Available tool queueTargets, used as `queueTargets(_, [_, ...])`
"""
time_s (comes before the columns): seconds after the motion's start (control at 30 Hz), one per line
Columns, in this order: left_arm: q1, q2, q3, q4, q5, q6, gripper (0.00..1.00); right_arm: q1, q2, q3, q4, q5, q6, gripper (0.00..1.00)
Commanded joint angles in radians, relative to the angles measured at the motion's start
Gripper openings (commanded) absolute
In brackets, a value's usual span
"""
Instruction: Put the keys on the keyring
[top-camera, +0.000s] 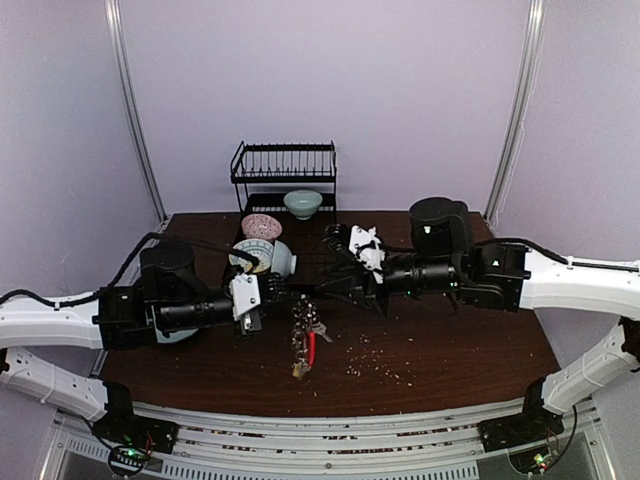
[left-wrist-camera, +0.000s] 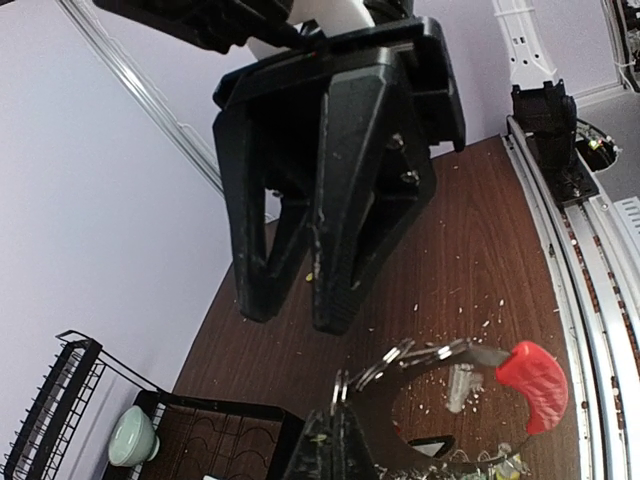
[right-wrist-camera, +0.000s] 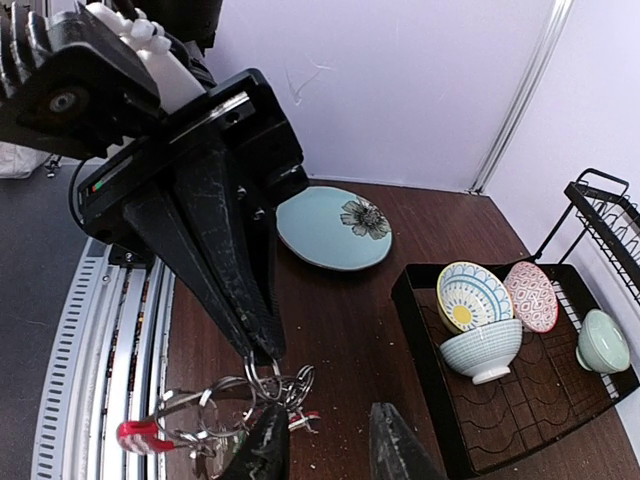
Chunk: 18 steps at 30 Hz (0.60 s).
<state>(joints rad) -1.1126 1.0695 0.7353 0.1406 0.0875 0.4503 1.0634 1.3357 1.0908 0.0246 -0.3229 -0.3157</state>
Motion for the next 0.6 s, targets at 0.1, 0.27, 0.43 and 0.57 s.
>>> queueTargets(0.1, [0.021,-0.016,-0.008,0.135,0.048,-0.062,0.00,0.002,0.036,0.051,-0.015,-0.075,0.030,0.27])
queueTargets(0.27, [0.023,-0.021,-0.008,0.139,0.067,-0.079,0.00,0.034,0.053,0.063,0.018,-0.036,0.010,0.25])
queueTargets(0.43, [0.023,-0.022,-0.007,0.141,0.071,-0.097,0.00,0.044,0.075,0.084,-0.008,-0.013,-0.005,0.23])
queueTargets(0.57, [0.025,-0.026,-0.011,0.140,0.081,-0.101,0.00,0.047,0.081,0.092,-0.002,0.005,-0.011,0.13])
